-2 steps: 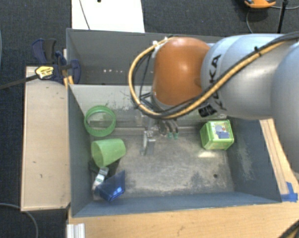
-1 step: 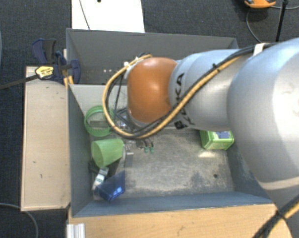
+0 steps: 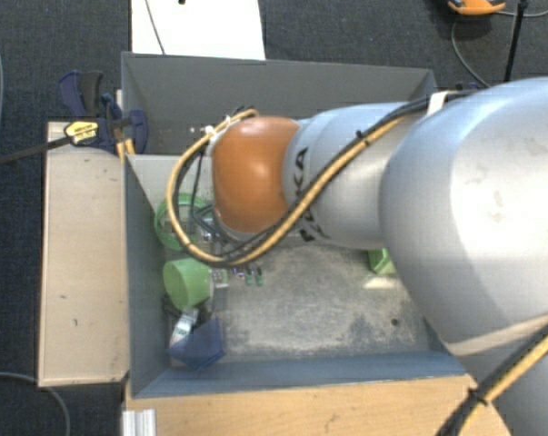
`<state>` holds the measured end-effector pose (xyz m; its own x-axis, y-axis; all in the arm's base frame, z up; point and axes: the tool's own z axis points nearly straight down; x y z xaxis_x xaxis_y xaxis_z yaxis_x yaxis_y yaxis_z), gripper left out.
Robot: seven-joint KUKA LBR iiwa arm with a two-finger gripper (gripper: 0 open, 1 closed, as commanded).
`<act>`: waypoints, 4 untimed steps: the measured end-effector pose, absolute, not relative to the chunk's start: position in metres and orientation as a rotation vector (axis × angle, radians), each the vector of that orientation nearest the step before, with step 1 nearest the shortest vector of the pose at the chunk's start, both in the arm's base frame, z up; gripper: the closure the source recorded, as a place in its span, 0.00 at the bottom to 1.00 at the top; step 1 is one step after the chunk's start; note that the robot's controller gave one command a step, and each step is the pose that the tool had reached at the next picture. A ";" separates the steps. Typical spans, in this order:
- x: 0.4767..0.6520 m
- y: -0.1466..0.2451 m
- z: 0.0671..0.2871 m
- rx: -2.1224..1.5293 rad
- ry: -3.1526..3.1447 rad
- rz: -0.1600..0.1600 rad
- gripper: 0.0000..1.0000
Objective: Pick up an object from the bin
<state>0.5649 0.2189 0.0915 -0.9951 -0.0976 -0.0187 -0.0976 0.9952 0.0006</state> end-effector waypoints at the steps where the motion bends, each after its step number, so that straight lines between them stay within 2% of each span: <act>1: 0.558 0.222 0.071 -0.208 3.125 0.006 1.00; 3: 0.557 0.222 0.071 -0.207 3.126 0.005 1.00; 4: 0.570 0.211 0.098 -0.403 3.108 0.006 1.00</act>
Offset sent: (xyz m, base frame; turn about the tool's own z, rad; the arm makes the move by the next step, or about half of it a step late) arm 0.0000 0.0000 0.0000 0.0000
